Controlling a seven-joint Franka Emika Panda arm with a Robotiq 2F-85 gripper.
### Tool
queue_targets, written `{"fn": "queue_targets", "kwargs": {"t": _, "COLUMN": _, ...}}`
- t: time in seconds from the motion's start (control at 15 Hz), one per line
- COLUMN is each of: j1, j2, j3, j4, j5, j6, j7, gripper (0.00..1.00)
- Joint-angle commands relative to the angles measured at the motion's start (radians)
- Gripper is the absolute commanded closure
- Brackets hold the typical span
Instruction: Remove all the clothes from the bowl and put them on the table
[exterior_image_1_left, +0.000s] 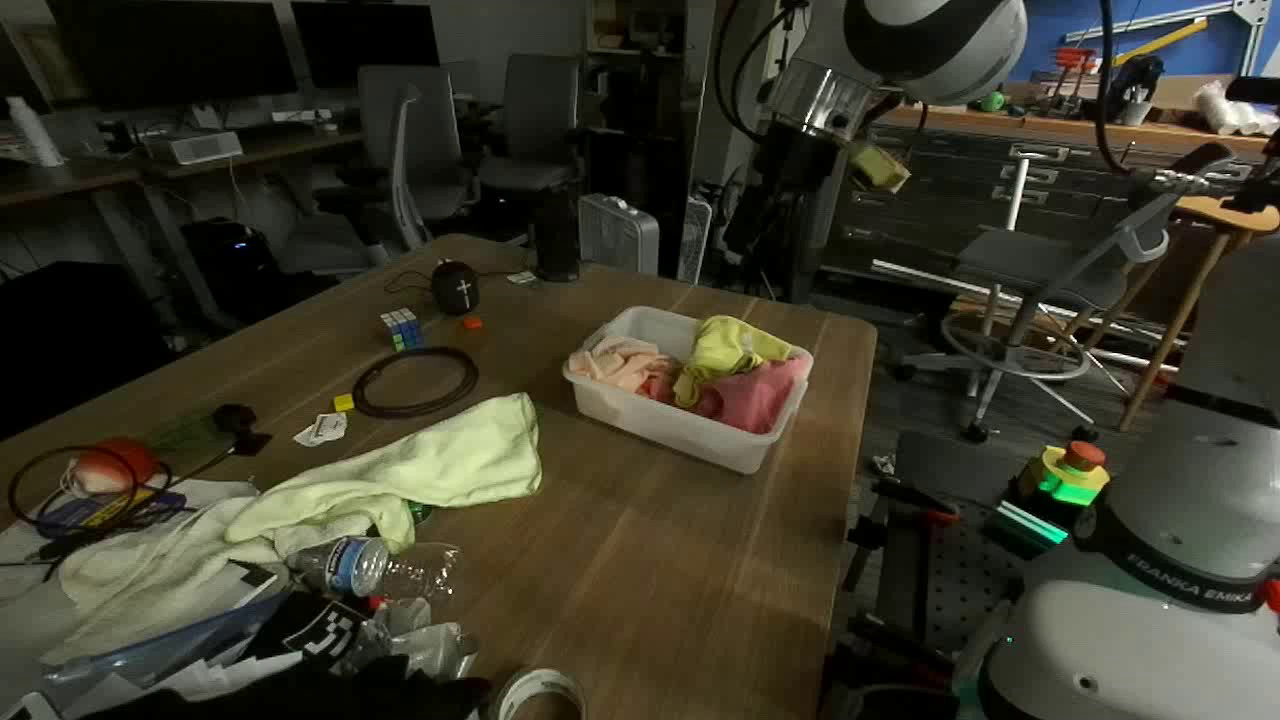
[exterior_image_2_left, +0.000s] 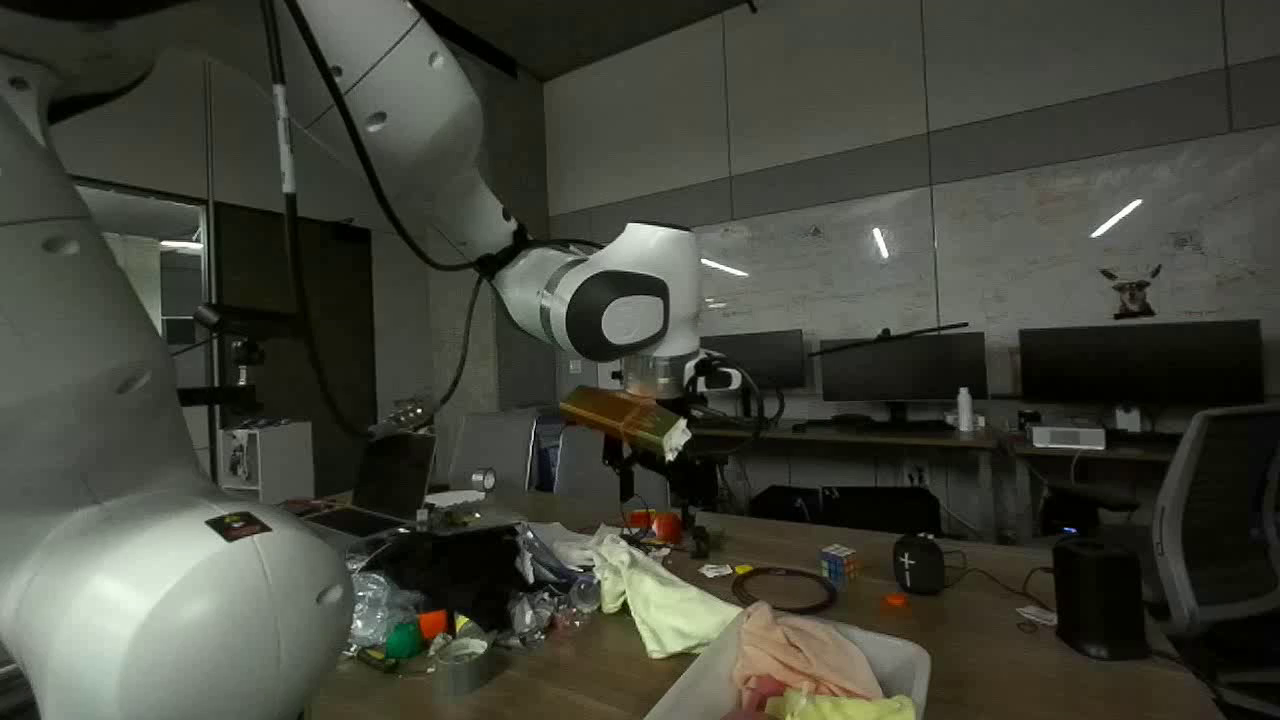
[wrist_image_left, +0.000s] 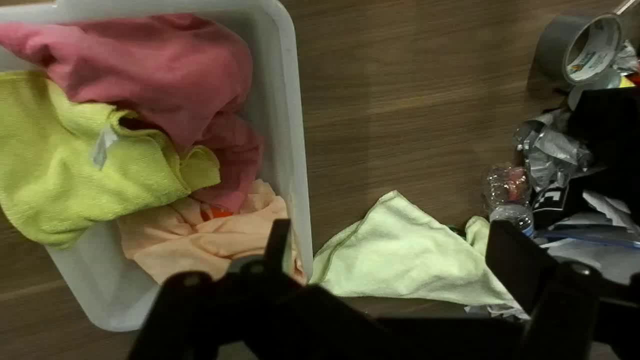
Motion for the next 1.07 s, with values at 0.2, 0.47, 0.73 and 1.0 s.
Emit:
{"fn": "queue_targets", "kwargs": {"t": 0.2, "j1": -0.022, "j2": 0.014, "j3": 0.021, "j4": 0.016, "j5": 0.004, "j6": 0.008, "j7": 0.001, "gripper": 0.00}}
{"fn": "queue_targets", "kwargs": {"t": 0.47, "j1": -0.044, "j2": 0.093, "j3": 0.033, "j4": 0.083, "j5": -0.006, "j6": 0.129, "j7": 0.037, "gripper": 0.00}}
{"fn": "queue_targets", "kwargs": {"t": 0.73, "j1": -0.076, "j2": 0.221, "j3": 0.037, "j4": 0.170, "j5": -0.038, "j6": 0.313, "j7": 0.077, "gripper": 0.00}}
{"fn": "queue_targets", "kwargs": {"t": 1.0, "j1": -0.118, "j2": 0.357, "j3": 0.037, "j4": 0.268, "j5": -0.077, "j6": 0.342, "j7": 0.150, "gripper": 0.00}}
